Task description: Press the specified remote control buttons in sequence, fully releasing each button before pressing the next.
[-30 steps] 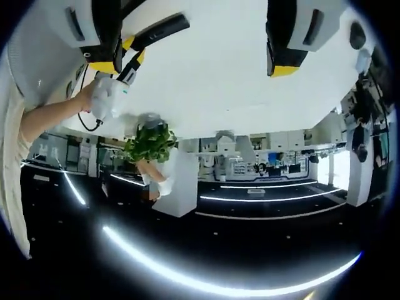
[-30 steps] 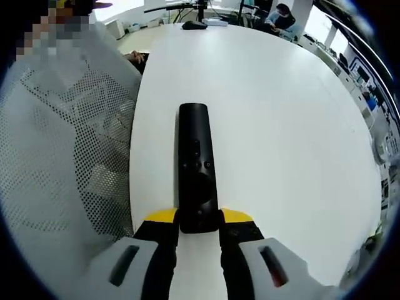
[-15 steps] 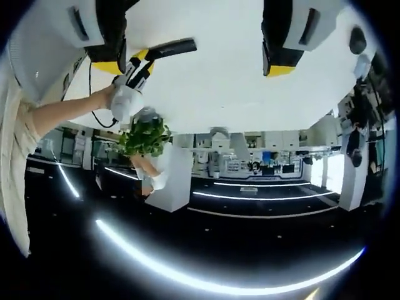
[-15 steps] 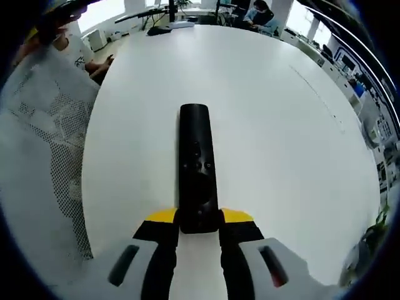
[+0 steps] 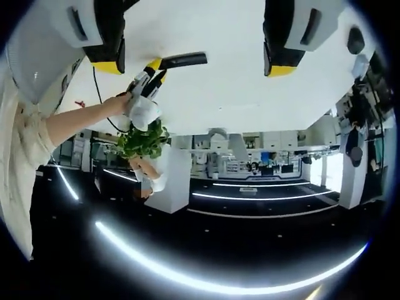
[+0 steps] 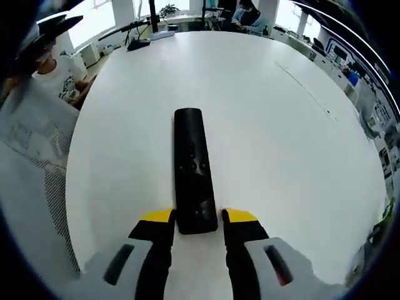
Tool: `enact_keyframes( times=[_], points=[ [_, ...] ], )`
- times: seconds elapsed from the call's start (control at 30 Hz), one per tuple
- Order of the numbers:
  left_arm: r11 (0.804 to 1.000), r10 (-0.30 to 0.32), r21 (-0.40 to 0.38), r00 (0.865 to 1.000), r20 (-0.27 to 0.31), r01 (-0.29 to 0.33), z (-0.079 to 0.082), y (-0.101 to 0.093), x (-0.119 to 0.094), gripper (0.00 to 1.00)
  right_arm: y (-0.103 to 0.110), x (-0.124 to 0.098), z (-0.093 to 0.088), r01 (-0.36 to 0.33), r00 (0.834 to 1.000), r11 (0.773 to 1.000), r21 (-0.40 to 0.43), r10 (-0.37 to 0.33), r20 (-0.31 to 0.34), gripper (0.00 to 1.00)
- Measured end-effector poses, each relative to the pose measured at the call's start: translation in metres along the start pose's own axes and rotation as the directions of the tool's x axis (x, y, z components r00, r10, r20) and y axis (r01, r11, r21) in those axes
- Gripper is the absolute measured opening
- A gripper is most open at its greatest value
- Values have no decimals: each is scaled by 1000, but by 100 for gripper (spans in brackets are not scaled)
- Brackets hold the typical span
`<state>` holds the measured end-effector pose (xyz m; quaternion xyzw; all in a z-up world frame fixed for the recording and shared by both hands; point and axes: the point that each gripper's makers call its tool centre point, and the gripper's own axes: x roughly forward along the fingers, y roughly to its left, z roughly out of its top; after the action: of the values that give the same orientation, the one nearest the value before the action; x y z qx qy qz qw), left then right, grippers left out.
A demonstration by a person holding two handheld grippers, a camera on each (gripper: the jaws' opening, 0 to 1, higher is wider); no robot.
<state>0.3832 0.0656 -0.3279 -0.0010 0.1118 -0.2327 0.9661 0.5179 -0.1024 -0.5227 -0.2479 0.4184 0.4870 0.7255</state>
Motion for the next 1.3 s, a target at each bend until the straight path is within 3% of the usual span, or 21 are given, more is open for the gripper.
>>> enact_keyframes(
  times=[0.03, 0.1, 0.17, 0.3, 0.37, 0.6, 0.7, 0.8, 0.83, 0.87, 0.93, 0.97, 1.0, 1.03, 1.07, 1.1, 1.13, 1.17, 1.2, 1.27, 1.3],
  points=[
    [1000, 1, 2, 1000, -12, -1, -2, 1, 1, 96, 4, -5, 4, -12, 997, 995, 99, 5, 74, 51],
    [1000, 4, 26, 1000, -28, -3, -6, 1, 2, 96, 12, -25, 5, -21, 979, 983, 180, -17, 204, 58],
    [999, 5, 31, 1000, -30, -4, -7, 3, 1, 96, 16, -40, -7, 1, 964, 973, 229, -62, 257, 61],
    [1000, 6, -1, 1000, -21, -6, -6, 6, 1, 99, 32, -68, -34, 1, 937, 914, 405, -142, 320, 91],
    [1000, 9, 10, 1000, -12, -9, -4, 5, 1, 100, 42, -92, -32, 4, 898, 897, 441, -198, 394, 99],
    [999, 38, -15, 998, 42, -38, 6, 10, -3, 100, 63, -171, -28, 13, 773, 838, 545, -354, 526, 100],
    [999, 52, -9, 997, 51, -51, 7, 12, -4, 100, 83, -195, -31, 51, 774, 841, 538, -374, 511, 100],
    [998, 59, -9, 997, 42, -59, 6, 12, -3, 100, 85, -217, -36, 195, 738, 827, 527, -477, 477, 100],
    [998, 57, -7, 998, 39, -57, 6, 10, -2, 100, 85, -222, -34, 230, 720, 818, 528, -508, 473, 100],
    [998, 56, -5, 998, 38, -56, 6, 10, -2, 100, 86, -231, -29, 301, 681, 802, 516, -559, 473, 100],
    [998, 61, -3, 998, 27, -61, 4, 10, -1, 100, 88, -242, -23, 404, 639, 772, 491, -622, 453, 100],
    [998, 63, -3, 998, 24, -63, 3, 11, -1, 100, 88, -247, -17, 439, 607, 760, 480, -644, 465, 100],
    [998, 69, -1, 997, 26, -69, 3, 12, -2, 100, 87, -253, -11, 493, 554, 745, 449, -667, 498, 100],
    [997, 71, 3, 997, 28, -71, 4, 13, -3, 100, 85, -254, -11, 520, 543, 737, 431, -675, 500, 100],
    [997, 73, 2, 997, 30, -73, 4, 14, -3, 100, 83, -254, -13, 530, 543, 732, 428, -681, 492, 100],
    [997, 82, -9, 996, 29, -82, 4, 16, -3, 100, 79, -250, -18, 512, 561, 741, 435, -672, 484, 100],
    [997, 81, -16, 996, 41, -81, 7, 16, -3, 100, 77, -248, -21, 513, 568, 741, 434, -672, 476, 100],
    [997, 74, -11, 996, 56, -73, 9, 14, -3, 100, 74, -245, -31, 492, 593, 734, 469, -677, 436, 100],
    [997, 70, 9, 995, 67, -71, 11, 12, -4, 100, 72, -244, -34, 475, 600, 731, 490, -677, 427, 99],
    [997, 76, 20, 994, 74, -77, 13, 13, -4, 100, 67, -246, -35, 468, 586, 723, 508, -684, 434, 100],
    [997, 77, 12, 994, 77, -78, 13, 15, -4, 100, 65, -245, -37, 469, 591, 716, 516, -689, 419, 99]
  ],
)
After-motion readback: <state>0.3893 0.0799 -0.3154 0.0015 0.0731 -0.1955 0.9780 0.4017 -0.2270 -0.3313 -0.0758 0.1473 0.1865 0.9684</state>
